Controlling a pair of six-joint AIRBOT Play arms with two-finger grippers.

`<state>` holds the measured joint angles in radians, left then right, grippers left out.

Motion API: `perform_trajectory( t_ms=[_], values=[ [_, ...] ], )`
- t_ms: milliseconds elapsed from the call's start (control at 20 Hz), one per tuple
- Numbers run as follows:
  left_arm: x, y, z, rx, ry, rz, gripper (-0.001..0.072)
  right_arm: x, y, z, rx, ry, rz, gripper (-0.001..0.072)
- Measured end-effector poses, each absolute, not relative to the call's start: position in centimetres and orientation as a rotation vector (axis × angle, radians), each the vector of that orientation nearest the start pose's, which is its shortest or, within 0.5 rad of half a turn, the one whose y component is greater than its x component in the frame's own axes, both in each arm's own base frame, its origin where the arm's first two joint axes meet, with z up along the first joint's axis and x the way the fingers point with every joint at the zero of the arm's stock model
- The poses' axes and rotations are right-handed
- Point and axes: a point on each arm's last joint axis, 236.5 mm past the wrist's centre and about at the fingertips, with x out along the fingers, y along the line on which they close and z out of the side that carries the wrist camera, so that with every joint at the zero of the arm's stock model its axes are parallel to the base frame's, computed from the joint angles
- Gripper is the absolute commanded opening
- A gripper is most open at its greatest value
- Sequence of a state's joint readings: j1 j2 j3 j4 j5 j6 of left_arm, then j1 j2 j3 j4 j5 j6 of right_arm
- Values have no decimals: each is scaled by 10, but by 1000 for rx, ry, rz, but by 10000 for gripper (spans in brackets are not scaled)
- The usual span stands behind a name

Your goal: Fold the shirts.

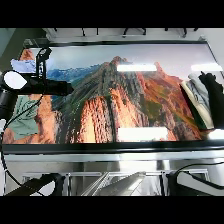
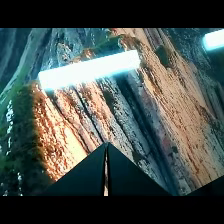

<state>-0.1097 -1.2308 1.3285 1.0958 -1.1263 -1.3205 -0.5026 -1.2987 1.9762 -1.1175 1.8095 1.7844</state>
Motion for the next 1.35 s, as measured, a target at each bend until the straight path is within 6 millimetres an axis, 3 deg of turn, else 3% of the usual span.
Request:
perform_trajectory(
  t_ms=[100,200,350,400,450,500,550,750,1050,1350],
  values=[
    [406,-144,118,-143,985,-502,17,369,-5,254,499,1031,27,560],
    [399,-146,115,-158,1020,-504,17,381,74,242,396,1042,178,561],
    [376,-164,108,-151,1107,-546,17,375,180,192,266,1120,364,557],
    [367,-173,106,-147,1135,-563,17,369,207,174,232,1146,410,434],
    [358,-181,106,-143,1156,-572,17,363,232,156,198,1164,456,182],
    [350,-189,106,-132,1173,-577,17,358,249,141,171,1177,491,18],
    [343,-195,106,-113,1183,-576,17,354,265,127,151,1183,519,20],
    [324,-205,112,-9,1172,-559,17,349,300,98,130,1188,590,21],
    [316,-206,123,60,1128,-543,17,343,311,83,118,1213,610,21],
    [316,-205,124,70,1119,-539,17,342,312,81,115,1217,613,21]
  ],
)
